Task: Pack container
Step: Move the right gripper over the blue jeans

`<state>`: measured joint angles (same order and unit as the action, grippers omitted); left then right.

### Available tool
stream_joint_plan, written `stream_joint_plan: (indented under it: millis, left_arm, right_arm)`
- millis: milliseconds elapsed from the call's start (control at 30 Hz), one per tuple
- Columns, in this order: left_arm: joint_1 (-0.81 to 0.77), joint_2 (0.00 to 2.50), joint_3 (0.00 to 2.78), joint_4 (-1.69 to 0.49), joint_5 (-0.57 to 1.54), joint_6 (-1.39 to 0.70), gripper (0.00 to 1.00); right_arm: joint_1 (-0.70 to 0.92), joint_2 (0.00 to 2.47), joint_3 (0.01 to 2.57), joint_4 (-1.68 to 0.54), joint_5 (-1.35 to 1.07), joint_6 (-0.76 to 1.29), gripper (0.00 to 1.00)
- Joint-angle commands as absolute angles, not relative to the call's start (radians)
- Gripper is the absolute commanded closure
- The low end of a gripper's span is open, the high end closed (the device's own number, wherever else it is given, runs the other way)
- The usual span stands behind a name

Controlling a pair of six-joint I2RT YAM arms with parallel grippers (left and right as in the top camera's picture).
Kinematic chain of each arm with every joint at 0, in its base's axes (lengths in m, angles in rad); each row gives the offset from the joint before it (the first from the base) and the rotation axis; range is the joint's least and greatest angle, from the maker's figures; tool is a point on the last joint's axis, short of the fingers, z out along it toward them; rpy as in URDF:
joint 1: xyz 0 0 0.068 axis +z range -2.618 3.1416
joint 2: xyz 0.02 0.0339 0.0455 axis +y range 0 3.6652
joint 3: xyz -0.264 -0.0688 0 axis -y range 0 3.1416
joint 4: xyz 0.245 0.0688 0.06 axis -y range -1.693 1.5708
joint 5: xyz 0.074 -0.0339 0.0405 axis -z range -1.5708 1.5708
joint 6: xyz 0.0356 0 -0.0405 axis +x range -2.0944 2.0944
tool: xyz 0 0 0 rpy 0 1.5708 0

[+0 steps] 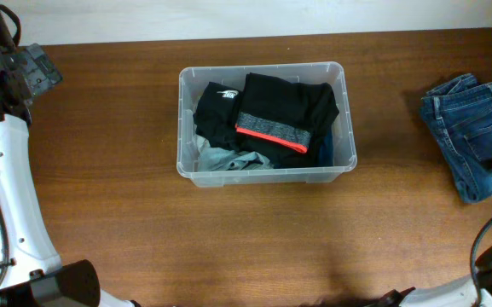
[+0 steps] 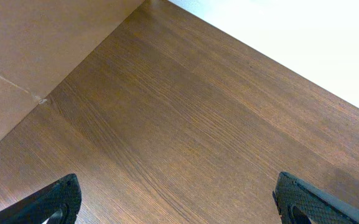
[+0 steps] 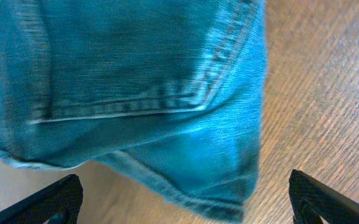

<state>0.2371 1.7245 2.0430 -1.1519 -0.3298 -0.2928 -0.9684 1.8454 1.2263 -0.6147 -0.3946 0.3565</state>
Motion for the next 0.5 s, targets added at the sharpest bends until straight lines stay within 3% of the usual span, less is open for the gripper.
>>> stream_joint_plan:
  millis: [0,467]
  left_arm:
    - [0.239,1.713,2.045,-1.150,-0.334,-0.302,0.00]
    - [0.239,1.713,2.045,-1.150,-0.334,-0.302,0.00]
  right_arm:
    - [-1.005,1.905,1.216,-0.611,-0.425,0.352,0.02]
    - [-1.038,2.004,1.216,-0.511,-0.585,0.322,0.02]
